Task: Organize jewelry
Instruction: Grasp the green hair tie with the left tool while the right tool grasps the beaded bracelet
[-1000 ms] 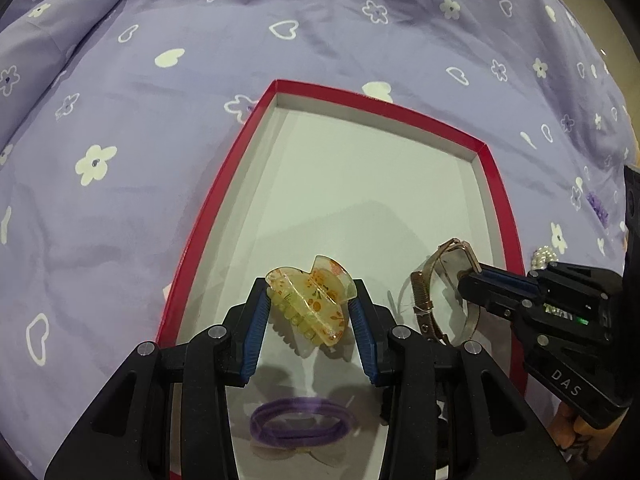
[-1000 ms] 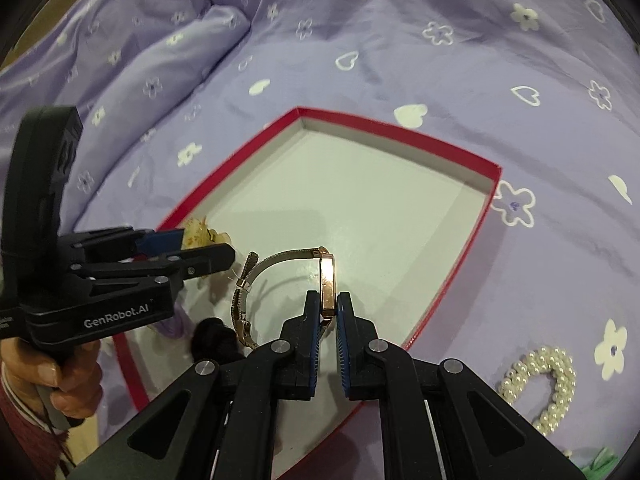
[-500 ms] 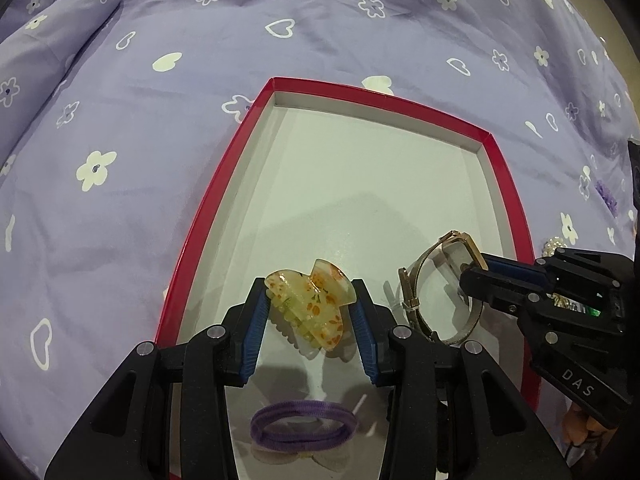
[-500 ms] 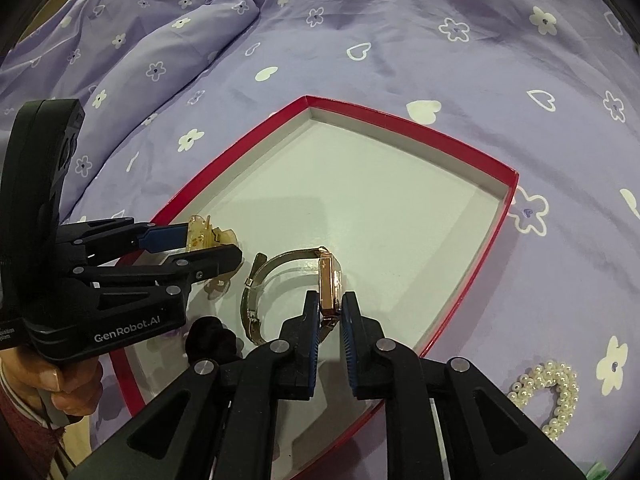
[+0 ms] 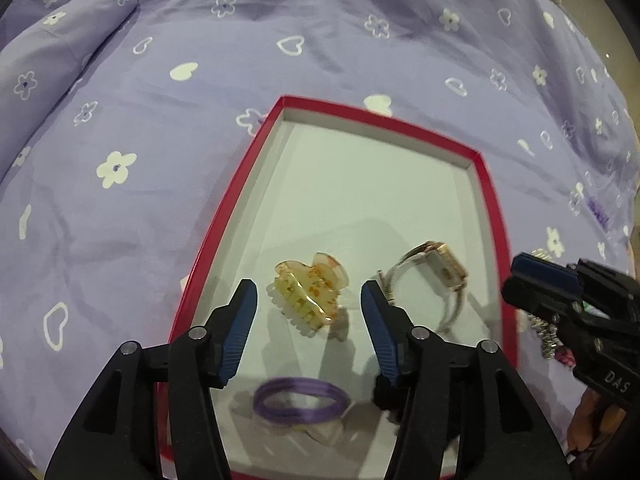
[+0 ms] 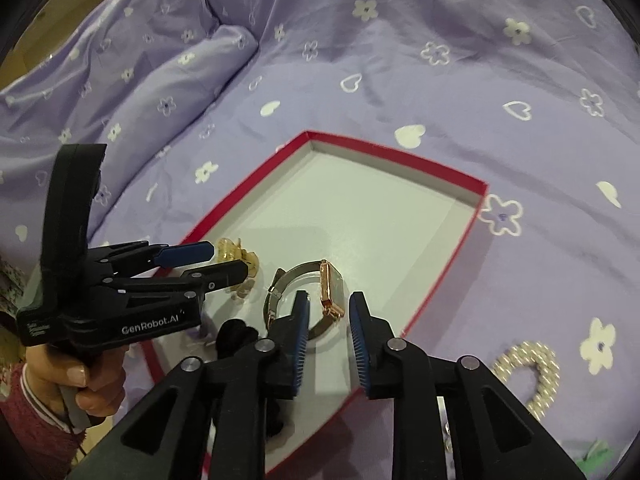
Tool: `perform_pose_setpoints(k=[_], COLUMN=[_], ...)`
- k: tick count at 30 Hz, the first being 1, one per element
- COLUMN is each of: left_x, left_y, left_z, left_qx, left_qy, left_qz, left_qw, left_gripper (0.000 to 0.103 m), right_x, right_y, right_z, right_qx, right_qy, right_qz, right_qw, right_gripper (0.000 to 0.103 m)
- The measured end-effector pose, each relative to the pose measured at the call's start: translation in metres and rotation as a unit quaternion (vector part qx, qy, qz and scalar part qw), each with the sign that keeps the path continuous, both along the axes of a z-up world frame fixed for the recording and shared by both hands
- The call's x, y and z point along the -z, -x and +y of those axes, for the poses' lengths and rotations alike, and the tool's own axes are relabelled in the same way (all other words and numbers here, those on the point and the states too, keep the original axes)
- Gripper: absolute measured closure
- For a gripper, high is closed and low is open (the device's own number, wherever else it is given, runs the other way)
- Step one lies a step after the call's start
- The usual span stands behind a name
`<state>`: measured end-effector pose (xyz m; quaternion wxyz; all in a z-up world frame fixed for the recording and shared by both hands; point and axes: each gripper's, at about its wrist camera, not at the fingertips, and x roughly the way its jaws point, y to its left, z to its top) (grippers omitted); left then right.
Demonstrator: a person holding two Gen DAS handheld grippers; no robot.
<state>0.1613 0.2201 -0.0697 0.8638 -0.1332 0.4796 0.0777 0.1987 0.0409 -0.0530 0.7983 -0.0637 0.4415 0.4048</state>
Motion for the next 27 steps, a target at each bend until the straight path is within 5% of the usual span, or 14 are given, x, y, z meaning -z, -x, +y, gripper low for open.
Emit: perform_pose_setpoints(k=[15,27], left_x=[-0.042,-0.051], left_y=[0.035,0.04], left_z=[-0.054,-0.124], left_qx=[0.022,0.09], left_qy=[0.038,0.041], left_qz=[-0.051,-0.048], left_qw=[0.9977,0.994], left_gripper=[0.045,0.045], right_x=[-0.032,-0.025], right_y=[0.033,0.056], right_z=[-0.121,-0.233], right_qx=[0.102,0.208], right_qy=[-0.033,-0.035], right_qz=[-0.03,-0.024], right_qw=[0.994,0.977], right_gripper=[0.069,0.066])
